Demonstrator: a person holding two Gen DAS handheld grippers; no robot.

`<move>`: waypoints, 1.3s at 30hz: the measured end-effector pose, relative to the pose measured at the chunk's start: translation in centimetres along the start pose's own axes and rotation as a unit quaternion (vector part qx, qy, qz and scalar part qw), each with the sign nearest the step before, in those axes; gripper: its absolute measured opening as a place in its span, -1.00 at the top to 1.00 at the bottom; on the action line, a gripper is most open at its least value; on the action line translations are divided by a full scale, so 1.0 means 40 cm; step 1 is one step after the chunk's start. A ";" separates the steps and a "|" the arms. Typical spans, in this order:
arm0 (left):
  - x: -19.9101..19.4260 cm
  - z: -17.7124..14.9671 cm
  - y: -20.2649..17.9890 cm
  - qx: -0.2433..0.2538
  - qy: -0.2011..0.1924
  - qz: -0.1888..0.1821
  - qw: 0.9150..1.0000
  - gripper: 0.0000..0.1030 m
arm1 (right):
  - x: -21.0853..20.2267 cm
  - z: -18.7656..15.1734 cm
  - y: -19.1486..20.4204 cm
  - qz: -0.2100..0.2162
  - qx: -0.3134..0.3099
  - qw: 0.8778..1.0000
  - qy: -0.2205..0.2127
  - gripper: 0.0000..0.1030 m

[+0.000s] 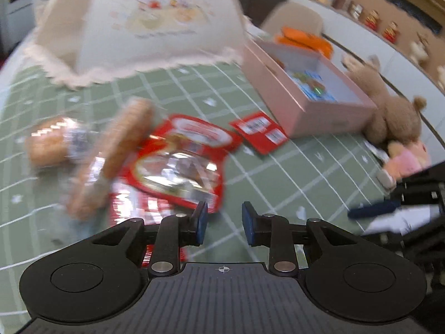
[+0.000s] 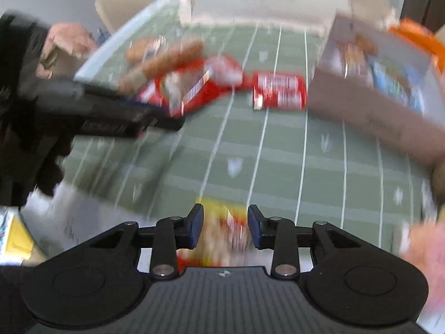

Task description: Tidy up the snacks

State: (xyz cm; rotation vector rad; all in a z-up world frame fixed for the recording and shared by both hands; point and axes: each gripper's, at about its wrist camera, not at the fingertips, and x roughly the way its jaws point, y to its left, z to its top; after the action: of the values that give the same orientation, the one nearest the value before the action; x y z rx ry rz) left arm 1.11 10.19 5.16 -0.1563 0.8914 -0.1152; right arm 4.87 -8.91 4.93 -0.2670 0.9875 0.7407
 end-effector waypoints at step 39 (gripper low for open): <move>0.095 0.163 0.144 0.070 0.023 0.112 0.991 0.15 | 0.068 0.069 0.034 -0.030 -0.031 0.999 -0.009 -0.46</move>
State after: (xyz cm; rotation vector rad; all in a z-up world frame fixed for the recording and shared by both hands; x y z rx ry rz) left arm 8.75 15.81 5.23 0.0779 0.9376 0.0286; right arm 6.69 -5.27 4.32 -0.3425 0.9372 0.7192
